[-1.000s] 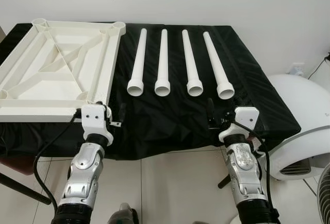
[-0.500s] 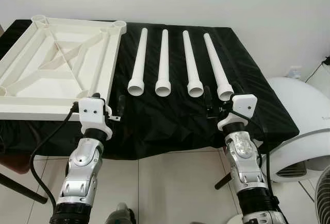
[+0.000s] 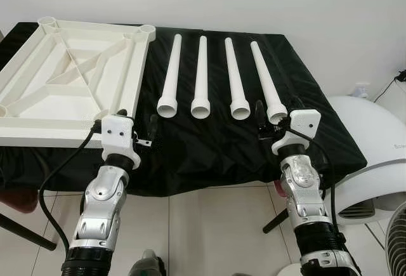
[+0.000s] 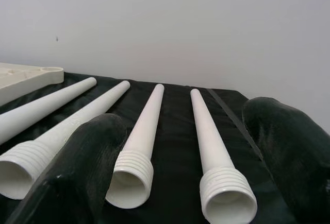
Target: Building children table
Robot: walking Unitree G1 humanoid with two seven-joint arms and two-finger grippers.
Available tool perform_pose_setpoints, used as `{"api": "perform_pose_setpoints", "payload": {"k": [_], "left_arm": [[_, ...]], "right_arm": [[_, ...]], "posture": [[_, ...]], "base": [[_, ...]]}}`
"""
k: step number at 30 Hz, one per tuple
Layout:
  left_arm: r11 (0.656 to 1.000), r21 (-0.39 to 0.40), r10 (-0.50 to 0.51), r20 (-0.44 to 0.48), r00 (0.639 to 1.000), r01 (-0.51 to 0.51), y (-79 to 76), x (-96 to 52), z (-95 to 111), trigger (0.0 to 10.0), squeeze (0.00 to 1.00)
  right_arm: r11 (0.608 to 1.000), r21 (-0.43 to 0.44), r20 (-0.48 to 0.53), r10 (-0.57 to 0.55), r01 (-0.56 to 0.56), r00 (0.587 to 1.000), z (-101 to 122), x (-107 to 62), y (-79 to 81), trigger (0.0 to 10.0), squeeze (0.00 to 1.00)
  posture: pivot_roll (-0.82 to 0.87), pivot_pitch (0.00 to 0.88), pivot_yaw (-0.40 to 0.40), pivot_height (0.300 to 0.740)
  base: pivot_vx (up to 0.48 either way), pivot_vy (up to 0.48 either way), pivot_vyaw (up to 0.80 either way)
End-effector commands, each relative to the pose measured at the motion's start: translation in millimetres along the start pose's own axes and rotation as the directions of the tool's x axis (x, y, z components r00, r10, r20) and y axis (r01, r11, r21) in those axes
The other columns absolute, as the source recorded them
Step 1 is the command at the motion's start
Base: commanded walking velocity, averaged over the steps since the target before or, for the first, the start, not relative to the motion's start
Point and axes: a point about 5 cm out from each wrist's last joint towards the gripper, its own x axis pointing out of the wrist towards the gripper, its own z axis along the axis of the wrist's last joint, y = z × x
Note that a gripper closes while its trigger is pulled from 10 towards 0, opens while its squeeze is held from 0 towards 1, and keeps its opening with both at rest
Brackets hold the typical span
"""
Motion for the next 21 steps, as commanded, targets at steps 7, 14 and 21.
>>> {"api": "perform_pose_setpoints", "payload": {"k": [7,14,21], "left_arm": [[1.0,0.012,0.015,0.012,1.0,-0.015,0.3,5.4,5.8,10.0,0.0],[1.0,0.024,-0.012,0.018,1.0,0.011,-3.0,6.8,9.5,10.0,0.0],[0.989,0.043,-0.142,0.013,0.99,0.141,-18.0,11.7,17.4,10.0,0.0]], "right_arm": [[1.0,-0.004,-0.016,-0.024,0.024,1.0,-2.5,1.5,-4.5,10.0,0.0],[0.999,-0.016,-0.028,-0.053,0.052,0.998,-4.6,3.1,-9.2,10.0,0.0],[0.989,-0.027,-0.058,-0.144,0.143,0.988,-4.2,22.8,-28.0,10.0,0.0]], "posture": [[0.06,0.0,-0.044,0.74],[0.06,0.002,-0.043,0.74],[0.06,0.021,-0.04,0.74]], "base": [[0.0,0.0,0.0],[0.0,0.0,0.0],[0.0,0.0,0.0]]}}
